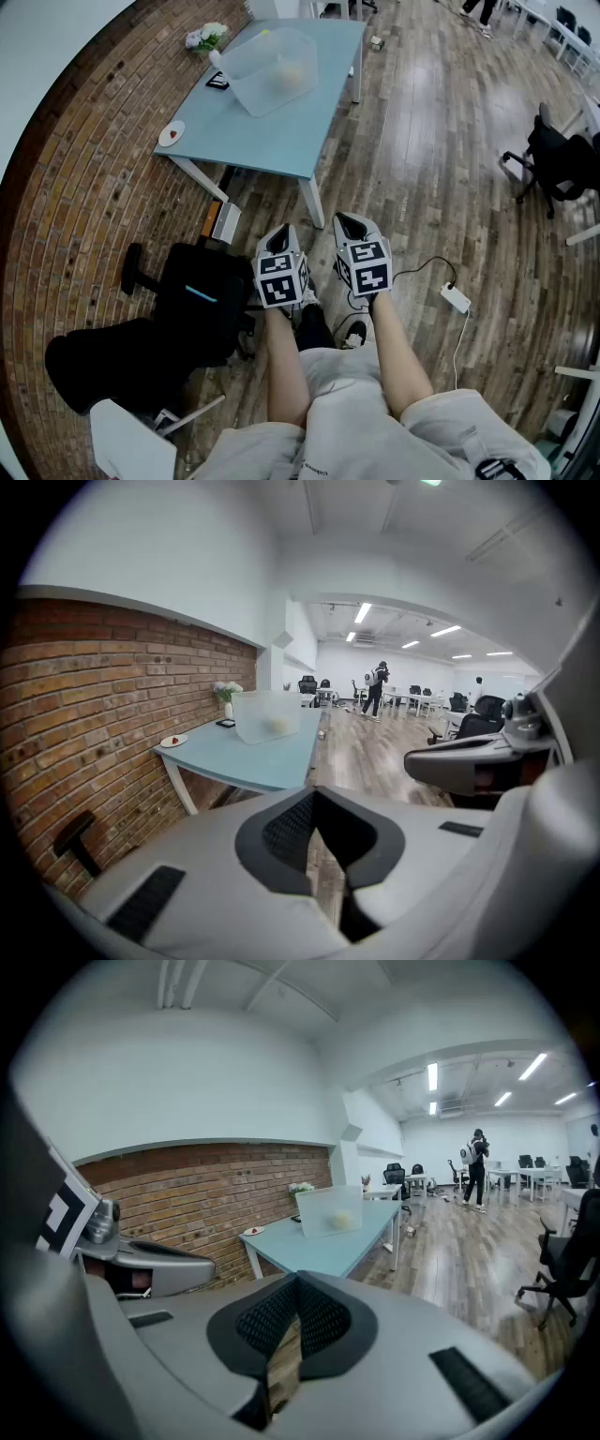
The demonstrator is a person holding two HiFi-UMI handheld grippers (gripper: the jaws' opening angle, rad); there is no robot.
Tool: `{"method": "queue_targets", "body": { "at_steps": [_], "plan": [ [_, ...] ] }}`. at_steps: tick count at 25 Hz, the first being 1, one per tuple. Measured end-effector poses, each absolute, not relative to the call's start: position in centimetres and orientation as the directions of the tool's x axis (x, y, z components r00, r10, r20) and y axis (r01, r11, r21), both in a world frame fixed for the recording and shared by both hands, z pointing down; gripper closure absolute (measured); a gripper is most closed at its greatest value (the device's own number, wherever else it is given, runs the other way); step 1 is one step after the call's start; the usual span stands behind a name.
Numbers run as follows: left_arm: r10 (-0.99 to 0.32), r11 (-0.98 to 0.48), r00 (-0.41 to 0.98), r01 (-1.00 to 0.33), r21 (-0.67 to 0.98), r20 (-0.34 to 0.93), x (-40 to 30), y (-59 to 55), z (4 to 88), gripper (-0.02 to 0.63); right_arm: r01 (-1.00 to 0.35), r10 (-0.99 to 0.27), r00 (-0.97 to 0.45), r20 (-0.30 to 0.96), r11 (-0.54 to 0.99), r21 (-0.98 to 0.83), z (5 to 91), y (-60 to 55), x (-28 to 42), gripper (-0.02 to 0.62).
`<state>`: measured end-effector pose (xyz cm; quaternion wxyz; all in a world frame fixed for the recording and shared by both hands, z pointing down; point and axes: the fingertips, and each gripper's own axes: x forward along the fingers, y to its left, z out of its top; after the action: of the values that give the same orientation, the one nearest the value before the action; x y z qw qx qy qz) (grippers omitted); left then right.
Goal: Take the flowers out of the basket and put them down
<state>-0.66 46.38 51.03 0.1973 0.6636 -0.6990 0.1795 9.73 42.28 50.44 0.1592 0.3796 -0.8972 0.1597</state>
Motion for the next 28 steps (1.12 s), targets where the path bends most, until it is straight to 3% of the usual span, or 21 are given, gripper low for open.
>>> {"method": "queue_targets", "body": {
  "at_steps": [15,20,28],
  "plan": [
    [-0.83,-0.049,-0.004,-0.996,-0.08,0.558,-0.6,43.5,52.6,0.586,-0.723,-0.625,-0.678,0.387,0.66,-0.203,50.9,38.1,10.1,0.58],
    [-0.835,-0.063,-0.054,-0.979,-0.191,0.548,-3.5,39.8,51.8,0.586,-0.702,-0.597,-0.704,0.385,0.669,-0.245,51.1,35.2,7.3,0.58],
    [-0.86,-0.037,-0.022,-0.994,-0.105,0.51,-8.7,33.2,50.0,0.586,-0.699,-0.576,-0.704,0.416,0.665,-0.262,50.8,29.1,2.1,0.58]
  ]
}}
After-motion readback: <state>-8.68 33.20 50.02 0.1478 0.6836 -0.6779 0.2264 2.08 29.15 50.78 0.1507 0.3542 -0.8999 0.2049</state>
